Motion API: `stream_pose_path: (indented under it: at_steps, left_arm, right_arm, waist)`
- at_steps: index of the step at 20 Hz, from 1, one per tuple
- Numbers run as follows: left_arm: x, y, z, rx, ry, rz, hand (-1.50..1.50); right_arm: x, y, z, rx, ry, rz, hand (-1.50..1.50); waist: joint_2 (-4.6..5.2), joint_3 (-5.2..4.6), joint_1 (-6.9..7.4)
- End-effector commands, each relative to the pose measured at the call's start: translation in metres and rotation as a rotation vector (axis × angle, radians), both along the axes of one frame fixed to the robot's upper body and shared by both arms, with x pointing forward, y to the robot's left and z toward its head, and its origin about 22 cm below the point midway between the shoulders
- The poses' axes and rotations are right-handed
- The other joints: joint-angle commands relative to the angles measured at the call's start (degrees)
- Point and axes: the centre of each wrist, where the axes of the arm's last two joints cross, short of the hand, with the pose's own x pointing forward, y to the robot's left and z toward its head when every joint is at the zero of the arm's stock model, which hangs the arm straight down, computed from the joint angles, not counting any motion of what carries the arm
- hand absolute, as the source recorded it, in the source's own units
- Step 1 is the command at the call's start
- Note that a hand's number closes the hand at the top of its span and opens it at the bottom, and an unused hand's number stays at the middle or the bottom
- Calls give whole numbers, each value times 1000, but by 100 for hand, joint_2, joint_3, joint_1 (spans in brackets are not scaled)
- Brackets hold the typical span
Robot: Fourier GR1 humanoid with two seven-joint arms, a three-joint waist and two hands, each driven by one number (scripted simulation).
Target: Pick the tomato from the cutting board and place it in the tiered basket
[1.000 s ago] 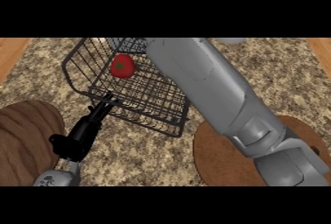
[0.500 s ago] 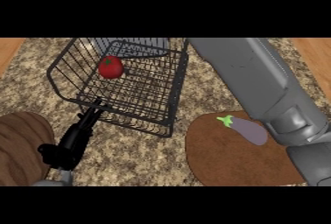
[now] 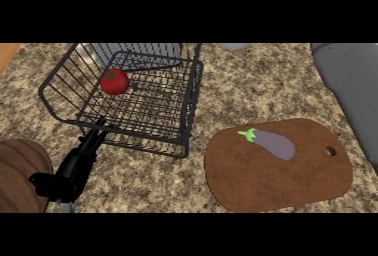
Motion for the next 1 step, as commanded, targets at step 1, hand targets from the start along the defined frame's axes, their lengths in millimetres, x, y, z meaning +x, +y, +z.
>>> stream_pose_path:
  at_steps: [1]
  left_arm:
    - [0,-2,-9,11,48,6,0]
  right_arm:
    - [-33,-57,-6,-32,18,6,-150]
  waist:
    - [41,-55,-119]
